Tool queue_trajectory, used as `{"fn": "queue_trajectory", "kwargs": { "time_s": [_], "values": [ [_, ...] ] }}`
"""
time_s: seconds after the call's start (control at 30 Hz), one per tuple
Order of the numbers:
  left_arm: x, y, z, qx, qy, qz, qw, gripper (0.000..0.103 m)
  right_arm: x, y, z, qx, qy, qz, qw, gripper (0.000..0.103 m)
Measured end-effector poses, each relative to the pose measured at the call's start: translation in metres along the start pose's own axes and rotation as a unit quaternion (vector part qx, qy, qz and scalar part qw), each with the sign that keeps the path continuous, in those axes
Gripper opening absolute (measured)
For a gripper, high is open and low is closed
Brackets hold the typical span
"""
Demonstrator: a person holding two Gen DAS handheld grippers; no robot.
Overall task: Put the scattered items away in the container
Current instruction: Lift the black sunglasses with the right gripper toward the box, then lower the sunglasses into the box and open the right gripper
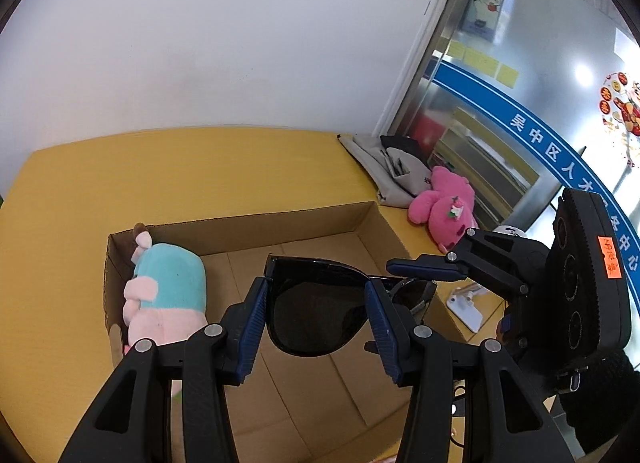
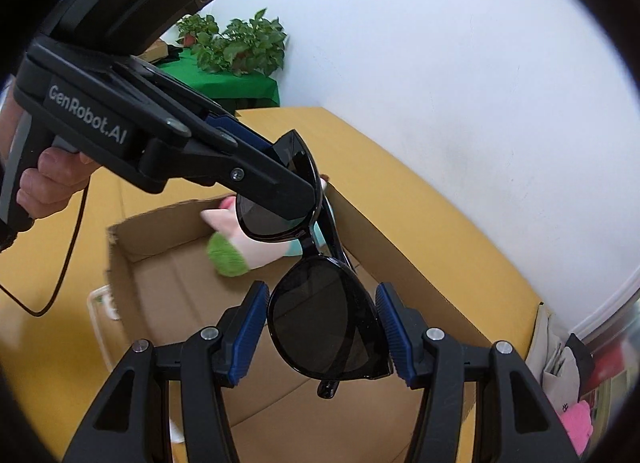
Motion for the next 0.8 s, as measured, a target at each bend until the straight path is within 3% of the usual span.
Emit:
{"fn": "queue_trajectory", "kwargs": {
  "time_s": [0.1, 0.17, 0.33, 0.4, 0.73, 0.8],
  "values": [
    [0.041, 0.007, -0.005, -0.001, -0.003, -0.031, 0.9995, 0.053, 0.026, -0.01, 0.021, 0.004, 0.007, -0.013, 1.0, 0.053],
    [0.07, 0.008, -0.006, 0.0, 0.0, -0.05, 0.9987, 0.053, 0.042, -0.013, 0.038, 0.01, 0.015, -0.014, 1.0, 0.037],
    [0.132, 0.007, -0.017, -0.046, -0.01, -0.097, 0.9941, 0.046, 0.109, -0.037, 0.078, 0.037, 0.024, -0.061, 0.997, 0.033],
    [0.152, 0.001, -0.021, -0.049, 0.003, -0.113, 0.9924, 0.045, 0.128, -0.047, 0.083, 0.047, 0.028, -0.074, 0.996, 0.031],
    [0.18, -0.007, -0.038, -0.054, 0.052, -0.133, 0.9883, 0.051, 0.167, -0.066, 0.086, 0.056, 0.057, -0.07, 0.994, 0.031],
    [0.187, -0.011, -0.045, -0.052, 0.084, -0.143, 0.9847, 0.049, 0.169, -0.066, 0.086, 0.056, 0.055, -0.065, 0.995, 0.031]
  ]
}}
Point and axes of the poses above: each gripper's, at about its wrist camera, not at the fingertips, and x roughly the way its jaws point, z to its right, y to its top, the point moved 8 cm from there along x, roughly the way its jaws point, and after that the axes turned 14 degrees about y, right-handed, at the moved point
